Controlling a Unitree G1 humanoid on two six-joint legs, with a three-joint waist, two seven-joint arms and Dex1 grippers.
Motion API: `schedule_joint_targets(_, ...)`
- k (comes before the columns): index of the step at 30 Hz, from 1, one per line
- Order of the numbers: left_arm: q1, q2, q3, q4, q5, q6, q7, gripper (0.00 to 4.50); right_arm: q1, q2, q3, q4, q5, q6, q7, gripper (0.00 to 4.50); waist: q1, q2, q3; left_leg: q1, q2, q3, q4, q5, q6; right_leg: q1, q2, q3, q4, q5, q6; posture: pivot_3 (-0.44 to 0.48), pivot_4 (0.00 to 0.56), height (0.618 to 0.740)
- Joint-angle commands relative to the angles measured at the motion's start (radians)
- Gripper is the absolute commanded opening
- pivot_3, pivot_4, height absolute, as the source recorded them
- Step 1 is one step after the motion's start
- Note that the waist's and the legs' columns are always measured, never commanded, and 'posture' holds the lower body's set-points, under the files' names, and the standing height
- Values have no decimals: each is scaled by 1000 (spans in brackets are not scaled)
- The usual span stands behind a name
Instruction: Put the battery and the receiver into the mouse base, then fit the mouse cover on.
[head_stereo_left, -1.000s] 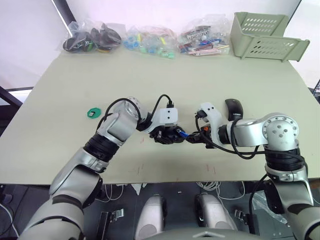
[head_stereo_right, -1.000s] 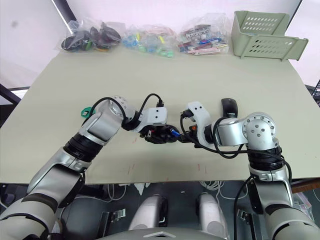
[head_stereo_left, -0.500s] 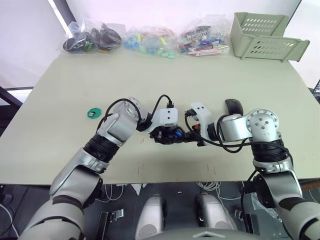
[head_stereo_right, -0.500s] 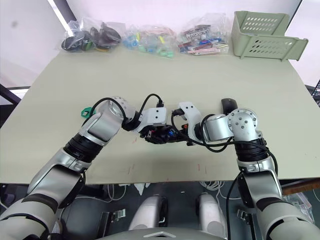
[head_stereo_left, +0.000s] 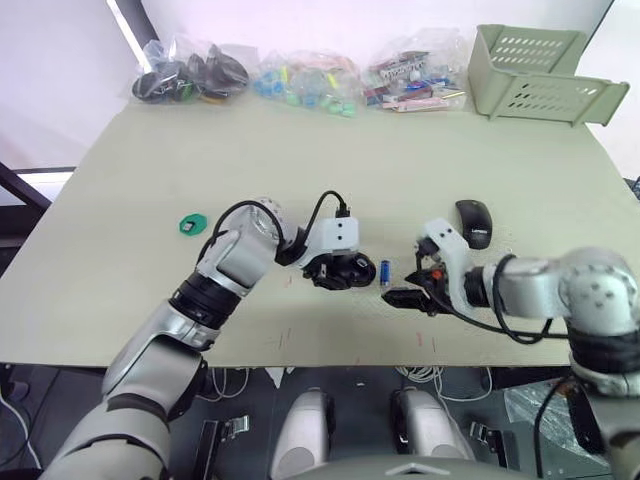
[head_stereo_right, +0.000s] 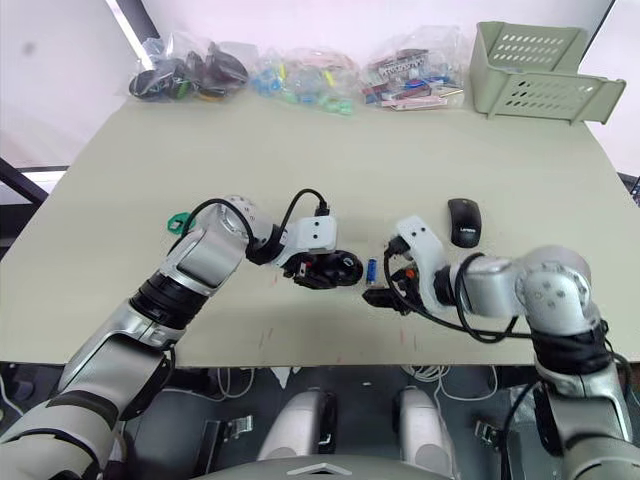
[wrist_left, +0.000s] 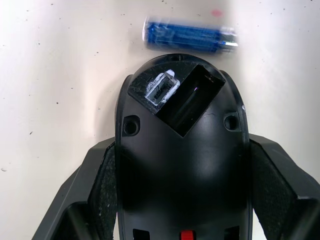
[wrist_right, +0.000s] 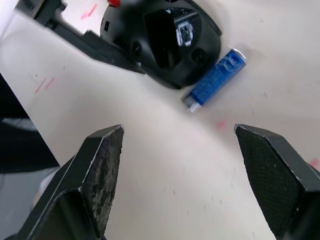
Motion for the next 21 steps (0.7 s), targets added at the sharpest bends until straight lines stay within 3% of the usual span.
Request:
schedule_joint_targets(1, 36, -8, -52, 12, 19, 10, 0, 2905, 74, -12, -18, -93, -41, -111, 85, 3708, 3, -1, 0, 0, 0, 0, 0, 0, 0, 0, 0, 0, 0, 0, 0, 0, 150, 740)
schedule_joint_targets(10, 31, -8, -52, 13, 20, 15, 7, 2905, 264, 2, 150, -189, -509, -374, -3, 3708, 4, -2, -2, 1, 0, 0, 1, 0, 0, 2, 0, 0, 0, -3, -3, 0, 150, 740)
schedule_joint_targets(14, 30, -7, -51, 11, 22, 18, 11, 2905, 339, 103, 107, -218, -606, -379, -121, 3708, 4, -3, -3, 1, 0, -1, 0, 0, 0, 2, 0, 0, -1, -3, -3, 0, 150, 740)
schedule_joint_targets(21, 34, 0, -50, 4, 21, 23, 12, 2905, 375, 231, 126, -229, -688, -361, -153, 3708, 2, -3, -3, 2, 0, 0, 1, 0, 0, 2, 0, 0, 0, -3, -3, 0, 150, 740)
